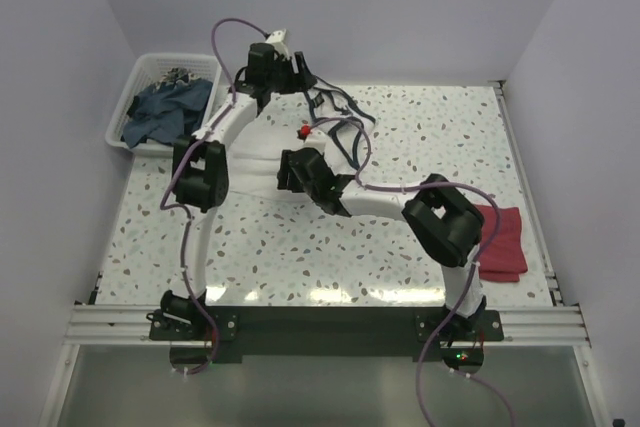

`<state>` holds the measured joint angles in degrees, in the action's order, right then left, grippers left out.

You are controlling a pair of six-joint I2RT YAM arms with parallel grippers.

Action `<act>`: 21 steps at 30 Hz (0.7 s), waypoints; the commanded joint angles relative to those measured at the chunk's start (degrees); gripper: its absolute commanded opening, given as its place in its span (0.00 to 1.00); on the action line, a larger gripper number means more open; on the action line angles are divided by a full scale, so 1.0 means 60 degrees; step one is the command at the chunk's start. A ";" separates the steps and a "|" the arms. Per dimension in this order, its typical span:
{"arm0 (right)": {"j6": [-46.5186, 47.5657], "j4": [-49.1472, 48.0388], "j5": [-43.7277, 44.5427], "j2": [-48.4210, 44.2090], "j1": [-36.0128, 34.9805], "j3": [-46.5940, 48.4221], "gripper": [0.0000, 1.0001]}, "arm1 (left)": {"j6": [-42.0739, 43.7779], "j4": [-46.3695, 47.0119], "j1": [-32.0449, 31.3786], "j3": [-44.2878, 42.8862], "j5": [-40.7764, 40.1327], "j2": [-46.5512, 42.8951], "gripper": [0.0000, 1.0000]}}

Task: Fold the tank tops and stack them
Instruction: Move the tank top to the center of the board, then flatten the tank top out

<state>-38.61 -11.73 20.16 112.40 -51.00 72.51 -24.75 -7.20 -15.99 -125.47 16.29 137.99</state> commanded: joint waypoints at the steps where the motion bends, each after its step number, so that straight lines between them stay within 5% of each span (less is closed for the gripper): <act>1: -0.0040 0.0971 0.0522 0.0484 0.0092 0.0468 0.61 | 0.0214 0.1575 0.0115 0.1204 -0.0062 -0.1477 0.75; 5: -0.0287 0.1762 -0.0165 0.1041 0.0500 0.0863 0.55 | -0.0165 0.1815 0.0233 0.3371 -0.1934 -0.2694 0.74; 13: -0.0289 0.3518 -0.0138 0.0267 0.1336 0.0089 0.24 | -0.1103 0.1466 0.0248 0.5545 -0.4121 -0.3970 0.68; 21: 0.0560 0.4883 -0.0637 -0.1109 0.4205 -0.0733 0.22 | -0.2463 0.1053 0.0233 0.7783 -0.4606 -0.5314 0.65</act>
<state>-38.22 10.92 15.29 110.41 -32.27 69.12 -33.95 -0.80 -15.00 -84.66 -8.80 112.07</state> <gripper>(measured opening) 0.216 0.656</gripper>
